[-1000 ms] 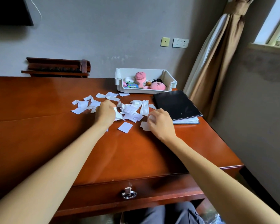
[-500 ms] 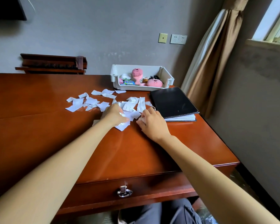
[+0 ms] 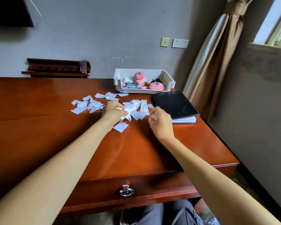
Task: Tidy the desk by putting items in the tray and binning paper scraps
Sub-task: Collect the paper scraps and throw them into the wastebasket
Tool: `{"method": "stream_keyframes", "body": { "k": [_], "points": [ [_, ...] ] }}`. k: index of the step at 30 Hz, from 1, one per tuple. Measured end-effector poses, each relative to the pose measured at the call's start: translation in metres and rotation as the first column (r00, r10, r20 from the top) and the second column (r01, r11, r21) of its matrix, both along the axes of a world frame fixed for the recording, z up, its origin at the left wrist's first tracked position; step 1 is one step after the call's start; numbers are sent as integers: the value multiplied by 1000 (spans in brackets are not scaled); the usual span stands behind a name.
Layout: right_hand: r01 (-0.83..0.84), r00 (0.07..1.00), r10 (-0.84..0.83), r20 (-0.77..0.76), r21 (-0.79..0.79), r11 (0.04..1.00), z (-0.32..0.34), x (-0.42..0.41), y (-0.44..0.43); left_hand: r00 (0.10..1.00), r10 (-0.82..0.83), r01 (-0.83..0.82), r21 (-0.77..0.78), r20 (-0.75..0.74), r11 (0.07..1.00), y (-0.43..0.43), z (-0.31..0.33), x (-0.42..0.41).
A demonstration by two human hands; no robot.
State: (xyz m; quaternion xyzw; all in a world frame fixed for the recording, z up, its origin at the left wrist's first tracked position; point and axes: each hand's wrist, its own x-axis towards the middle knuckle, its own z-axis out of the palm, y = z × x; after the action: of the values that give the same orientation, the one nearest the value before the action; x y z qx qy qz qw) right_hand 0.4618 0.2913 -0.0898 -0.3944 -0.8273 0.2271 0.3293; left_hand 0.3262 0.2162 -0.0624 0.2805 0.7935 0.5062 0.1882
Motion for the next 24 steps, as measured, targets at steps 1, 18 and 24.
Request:
{"method": "stream_keyframes", "body": {
  "k": [1, 18, 24],
  "points": [
    [0, 1000, 0, -14, -18, 1000, -1, 0, 1, 1000, 14, -14, 14, -4, 1000, -1, 3, 1],
    [278, 809, -342, -478, -202, 939, 47, 120, 35, 972, -222, 237, 329, -82, 914, 43, 37, 138],
    [462, 743, -510, -433, -220, 859, 17, 236, 50, 886, -456, 461, 281, -89, 842, 84, 4, 259]
  ]
}}
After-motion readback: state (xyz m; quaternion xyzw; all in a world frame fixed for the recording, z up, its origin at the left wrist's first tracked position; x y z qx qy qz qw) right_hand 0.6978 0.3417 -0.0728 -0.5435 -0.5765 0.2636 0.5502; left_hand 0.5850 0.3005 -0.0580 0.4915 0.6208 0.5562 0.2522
